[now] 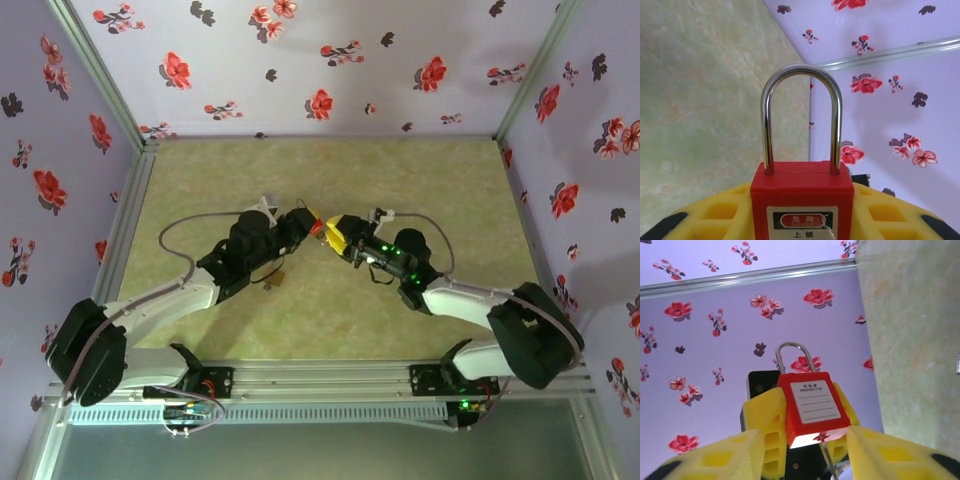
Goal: Unlock with the key
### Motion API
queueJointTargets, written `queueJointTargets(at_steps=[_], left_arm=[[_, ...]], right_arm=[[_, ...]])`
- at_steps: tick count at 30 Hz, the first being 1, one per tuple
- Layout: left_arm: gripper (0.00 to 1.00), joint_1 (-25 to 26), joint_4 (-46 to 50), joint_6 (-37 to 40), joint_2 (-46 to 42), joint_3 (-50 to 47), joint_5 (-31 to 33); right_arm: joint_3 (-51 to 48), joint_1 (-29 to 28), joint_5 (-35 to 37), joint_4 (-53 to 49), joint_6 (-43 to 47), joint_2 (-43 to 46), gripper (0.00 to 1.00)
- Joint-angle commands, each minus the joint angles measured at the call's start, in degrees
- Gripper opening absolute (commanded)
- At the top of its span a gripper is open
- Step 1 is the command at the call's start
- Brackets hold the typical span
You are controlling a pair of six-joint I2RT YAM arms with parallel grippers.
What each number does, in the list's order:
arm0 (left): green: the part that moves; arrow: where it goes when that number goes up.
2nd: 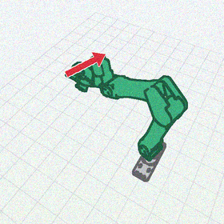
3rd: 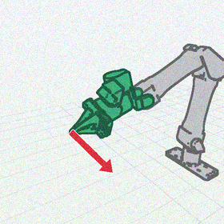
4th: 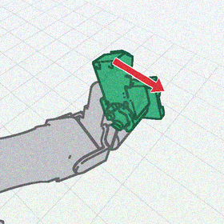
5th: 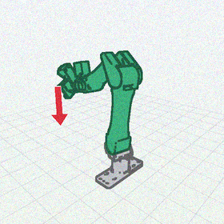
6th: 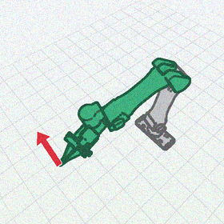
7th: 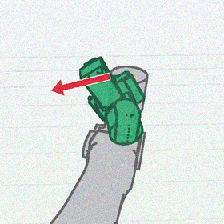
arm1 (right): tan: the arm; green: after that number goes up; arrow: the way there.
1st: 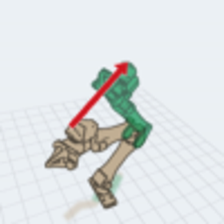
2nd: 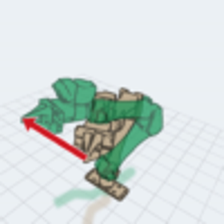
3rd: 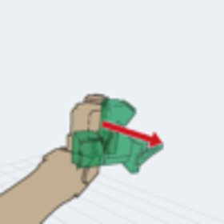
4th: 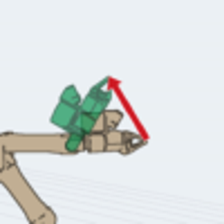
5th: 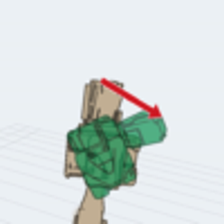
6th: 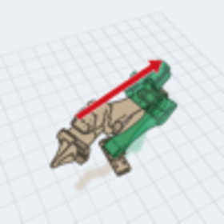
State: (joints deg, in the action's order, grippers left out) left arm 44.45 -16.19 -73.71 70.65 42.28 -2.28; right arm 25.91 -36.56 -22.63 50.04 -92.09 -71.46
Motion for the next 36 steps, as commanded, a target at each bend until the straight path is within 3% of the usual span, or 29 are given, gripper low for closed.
queueJointTargets(at_steps=[1,5,9,15,19,31,36], left_arm=[[0.0,-1.4,9.9,7.3,-2.1,3.6,-1.3],[0.0,-0.6,27.0,20.0,-0.6,11.4,1.1],[0.0,3.1,38.2,35.0,2.7,18.9,4.7],[0.0,10.0,43.8,50.9,8.4,25.5,6.3],[0.0,12.2,43.5,55.7,9.7,26.0,6.2],[0.0,15.7,42.6,58.7,12.9,28.0,5.4],[0.0,16.8,42.6,59.5,13.1,28.2,5.5]], right_arm=[[0.4,0.8,3.3,-20.4,8.1,10.1,0.53],[6.8,1.5,11.9,-54.0,25.9,23.3,0.6],[12.3,4.5,10.6,-65.7,39.2,26.7,0.65],[16.4,4.6,0.7,-62.4,44.3,19.7,0.6],[15.7,4.3,-0.6,-57.6,44.3,19.1,0.54],[13.8,1.4,-0.8,-53.4,43.0,15.7,0.44],[13.6,1.1,1.7,-54.3,42.1,14.2,0.31]])
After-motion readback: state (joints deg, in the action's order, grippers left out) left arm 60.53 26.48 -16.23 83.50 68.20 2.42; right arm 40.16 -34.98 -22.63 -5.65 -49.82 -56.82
